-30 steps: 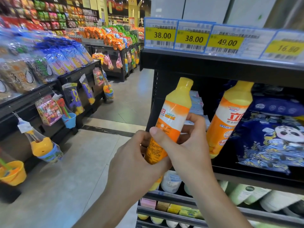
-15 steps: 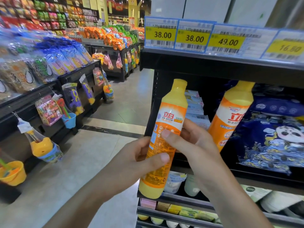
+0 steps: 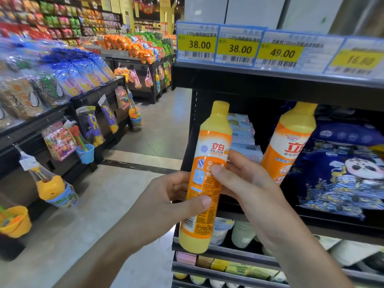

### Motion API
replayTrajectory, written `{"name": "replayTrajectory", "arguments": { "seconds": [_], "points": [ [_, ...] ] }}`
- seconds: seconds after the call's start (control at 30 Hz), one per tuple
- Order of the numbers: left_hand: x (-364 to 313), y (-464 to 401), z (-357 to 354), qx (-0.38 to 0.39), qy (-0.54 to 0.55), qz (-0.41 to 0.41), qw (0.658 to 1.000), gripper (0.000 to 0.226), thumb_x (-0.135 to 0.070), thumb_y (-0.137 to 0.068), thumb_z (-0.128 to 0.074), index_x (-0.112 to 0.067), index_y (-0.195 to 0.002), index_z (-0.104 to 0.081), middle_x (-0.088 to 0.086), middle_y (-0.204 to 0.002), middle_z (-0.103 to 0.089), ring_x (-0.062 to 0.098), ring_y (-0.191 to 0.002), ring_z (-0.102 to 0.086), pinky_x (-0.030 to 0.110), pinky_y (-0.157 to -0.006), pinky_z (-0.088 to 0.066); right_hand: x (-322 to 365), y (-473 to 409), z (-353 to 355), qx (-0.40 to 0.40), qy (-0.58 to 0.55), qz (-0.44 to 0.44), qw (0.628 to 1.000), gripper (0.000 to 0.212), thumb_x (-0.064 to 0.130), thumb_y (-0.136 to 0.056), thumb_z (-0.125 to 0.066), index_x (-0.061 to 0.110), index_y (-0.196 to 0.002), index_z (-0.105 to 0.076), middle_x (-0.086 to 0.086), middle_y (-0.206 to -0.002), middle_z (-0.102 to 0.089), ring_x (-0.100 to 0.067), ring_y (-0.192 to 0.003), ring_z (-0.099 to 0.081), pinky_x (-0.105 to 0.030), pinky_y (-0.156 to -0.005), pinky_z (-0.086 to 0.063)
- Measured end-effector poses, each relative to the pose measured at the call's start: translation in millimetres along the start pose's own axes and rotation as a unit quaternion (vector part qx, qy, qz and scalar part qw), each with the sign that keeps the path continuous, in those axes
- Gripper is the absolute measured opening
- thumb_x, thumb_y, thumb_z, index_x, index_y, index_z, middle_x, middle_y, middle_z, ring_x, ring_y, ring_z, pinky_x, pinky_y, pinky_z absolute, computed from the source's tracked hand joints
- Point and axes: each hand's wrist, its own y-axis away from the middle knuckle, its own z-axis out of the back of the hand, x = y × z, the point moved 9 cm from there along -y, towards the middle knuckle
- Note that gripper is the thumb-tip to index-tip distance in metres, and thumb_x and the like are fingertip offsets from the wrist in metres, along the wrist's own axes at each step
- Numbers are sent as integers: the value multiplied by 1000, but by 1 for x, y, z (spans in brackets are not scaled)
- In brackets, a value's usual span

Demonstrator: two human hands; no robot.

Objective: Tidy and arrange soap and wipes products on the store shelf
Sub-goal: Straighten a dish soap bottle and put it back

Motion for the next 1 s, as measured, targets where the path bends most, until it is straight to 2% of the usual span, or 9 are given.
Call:
{"name": "replayTrajectory", "arguments": {
  "seconds": [0.13,0.2,0.3,0.4,0.57,0.63,0.77,0.9,1.0],
  "points": [
    [-1,-4,10,-62,-8,-10,998,47,-63,-65,-81,-47,-109,-73,-10,-112,-78,12,-105,-74,42,-95,-59,13,16,38,-185,130,107,968,27,41,-87,-75,37,-113,-72,19,-108,-74,-2,-97,-69,-13,-74,-53],
    [-3,-8,17,-90,-4,-9,996,49,-65,-62,-81,-47,-107,-73,-11,-110,-78,12,-102,-75,43,-94,-60,16,37,59,-297,173,163,925,10,33,-90,-74,30,-97,-68,8,-93,-71,-12,-84,-66,-19,-67,-51],
    [-10,-19,27,-113,-13,-3,994,59,-66,-61,-84,-40,-113,-72,-12,-110,-79,12,-102,-76,45,-93,-60,3,62,80,-413,197,181,871,26,39,-88,-74,34,-93,-49,-1,-98,-57,-21,-84,-54,-39,-72,-48],
    [-16,-34,35,-128,-26,1,991,63,-63,-65,-89,-35,-118,-69,-13,-110,-78,11,-100,-77,46,-92,-62,-4,73,87,-467,220,184,836,49,39,-84,-74,31,-121,-44,4,-124,-41,-22,-107,-49,-38,-87,-46],
    [-20,-61,42,-138,-52,7,989,57,-55,-66,-83,-34,-117,-67,-11,-110,-77,10,-98,-76,46,-92,-61,-19,43,97,-401,256,75,876,92,45,-90,-73,27,-161,-16,1,-156,-34,-20,-144,-38,-50,-116,-39],
    [-19,-74,45,-141,-66,9,988,51,-47,-77,-84,-31,-121,-65,-9,-113,-75,12,-101,-76,49,-92,-62,-23,31,97,-368,263,46,891,90,46,-91,-71,33,-160,-14,2,-150,-47,-20,-136,-50,-50,-111,-45],
    [-19,-98,49,-167,-112,-7,980,49,-41,-88,-79,-27,-130,-59,-10,-120,-69,13,-109,-71,44,-94,-60,-19,22,102,-363,295,47,882,66,38,-91,-74,34,-146,-36,7,-122,-65,-20,-111,-65,-38,-87,-52],
    [-14,-122,47,-188,-148,-34,970,53,-35,-92,-77,-25,-137,-52,-18,-114,-60,6,-109,-60,23,-83,-48,-21,14,89,-304,302,30,903,61,46,-84,-78,43,-135,-43,16,-115,-68,-12,-105,-67,-46,-89,-58],
    [-7,-144,49,-175,-128,-42,975,52,-31,-93,-78,-24,-137,-50,-12,-121,-63,10,-113,-61,26,-86,-51,-23,8,63,-245,307,36,919,64,48,-82,-78,52,-133,-39,24,-112,-68,-4,-104,-67,-41,-89,-59]
  ]
}}
